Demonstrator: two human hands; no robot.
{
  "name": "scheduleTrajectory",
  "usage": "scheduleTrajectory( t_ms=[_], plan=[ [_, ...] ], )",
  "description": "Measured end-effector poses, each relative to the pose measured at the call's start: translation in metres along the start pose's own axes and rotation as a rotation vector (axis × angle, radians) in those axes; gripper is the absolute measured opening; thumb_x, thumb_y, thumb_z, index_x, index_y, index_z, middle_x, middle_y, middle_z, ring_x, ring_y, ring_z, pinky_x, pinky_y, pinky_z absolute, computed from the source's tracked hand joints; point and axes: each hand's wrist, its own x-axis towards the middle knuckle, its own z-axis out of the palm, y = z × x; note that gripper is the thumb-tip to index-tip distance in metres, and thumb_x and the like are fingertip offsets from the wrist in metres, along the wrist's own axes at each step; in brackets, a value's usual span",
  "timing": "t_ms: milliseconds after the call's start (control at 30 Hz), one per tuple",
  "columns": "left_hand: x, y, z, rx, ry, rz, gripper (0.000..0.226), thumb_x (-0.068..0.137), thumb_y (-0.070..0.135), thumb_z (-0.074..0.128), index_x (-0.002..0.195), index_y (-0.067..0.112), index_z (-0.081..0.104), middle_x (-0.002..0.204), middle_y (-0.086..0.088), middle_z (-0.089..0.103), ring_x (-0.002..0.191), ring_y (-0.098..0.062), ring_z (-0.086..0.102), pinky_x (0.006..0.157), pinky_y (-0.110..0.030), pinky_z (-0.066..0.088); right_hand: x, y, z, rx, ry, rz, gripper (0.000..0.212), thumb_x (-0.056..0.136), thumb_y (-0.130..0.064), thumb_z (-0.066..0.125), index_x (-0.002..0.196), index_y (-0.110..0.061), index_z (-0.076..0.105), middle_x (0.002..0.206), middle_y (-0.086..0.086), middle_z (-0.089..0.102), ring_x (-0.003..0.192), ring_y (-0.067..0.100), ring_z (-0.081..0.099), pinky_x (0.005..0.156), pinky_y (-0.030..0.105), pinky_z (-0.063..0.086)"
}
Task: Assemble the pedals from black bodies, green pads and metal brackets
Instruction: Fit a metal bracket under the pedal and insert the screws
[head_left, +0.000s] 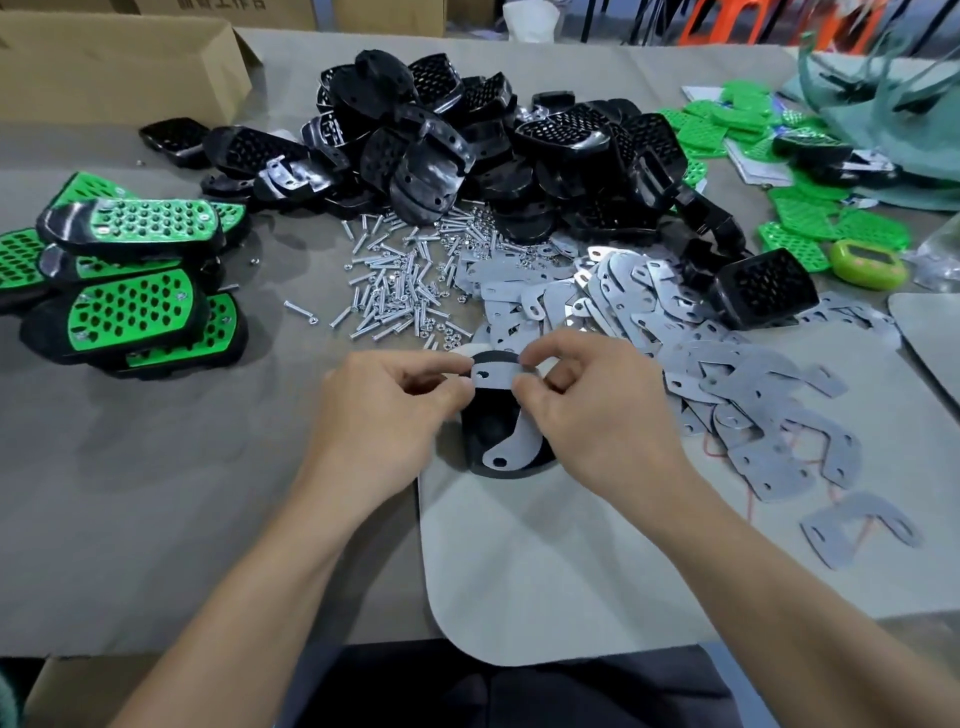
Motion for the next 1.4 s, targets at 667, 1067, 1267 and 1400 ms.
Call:
scheduleTrajectory(
  t_ms=[667, 1067, 1267, 1400],
  plan=[
    [0.002, -0.002, 0.009, 0.129, 0.09, 0.111, 0.02, 0.08, 0.023, 0.086, 0.082, 0.043, 0.079, 0.07, 0.025, 0.071, 0.063, 0.004, 0.064, 0.064, -0.016, 0.046, 0.012, 0.005, -0.009, -0.057, -0.057, 0.022, 0.003, 0.082, -0.033, 0.076, 0.079, -0.032, 0.074, 0.056, -0.012, 0.064, 0.053, 0.005, 0.057, 0.046, 0.012, 0.038],
    [0.001, 0.006, 0.008, 0.232, 0.052, 0.167, 0.013, 0.08, 0.023, 0.083, 0.083, 0.035, 0.08, 0.076, 0.018, 0.069, 0.07, -0.002, 0.063, 0.061, -0.005, 0.04, -0.014, 0.014, 0.002, 0.149, 0.095, 0.177, 0.035, 0.074, -0.04, 0.08, 0.109, -0.042, 0.073, 0.082, -0.027, 0.07, 0.081, -0.007, 0.067, 0.081, 0.024, 0.056],
    [0.007, 0.005, 0.008, 0.209, 0.011, 0.122, 0.017, 0.079, 0.022, 0.084, 0.084, 0.038, 0.08, 0.07, 0.018, 0.067, 0.057, -0.003, 0.059, 0.057, -0.008, 0.041, -0.015, 0.015, 0.005, 0.073, 0.102, 0.075, 0.015, 0.08, -0.034, 0.079, 0.095, -0.036, 0.078, 0.084, -0.035, 0.064, 0.077, -0.003, 0.063, 0.067, 0.012, 0.049],
    [-0.003, 0.005, 0.009, 0.205, 0.063, 0.174, 0.026, 0.08, 0.024, 0.084, 0.094, 0.045, 0.077, 0.077, 0.017, 0.067, 0.066, -0.004, 0.061, 0.06, -0.01, 0.043, -0.009, 0.017, 0.004, 0.071, 0.073, 0.119, 0.012, 0.076, -0.038, 0.079, 0.086, -0.039, 0.073, 0.078, -0.023, 0.067, 0.069, -0.002, 0.063, 0.061, 0.012, 0.048]
  ],
)
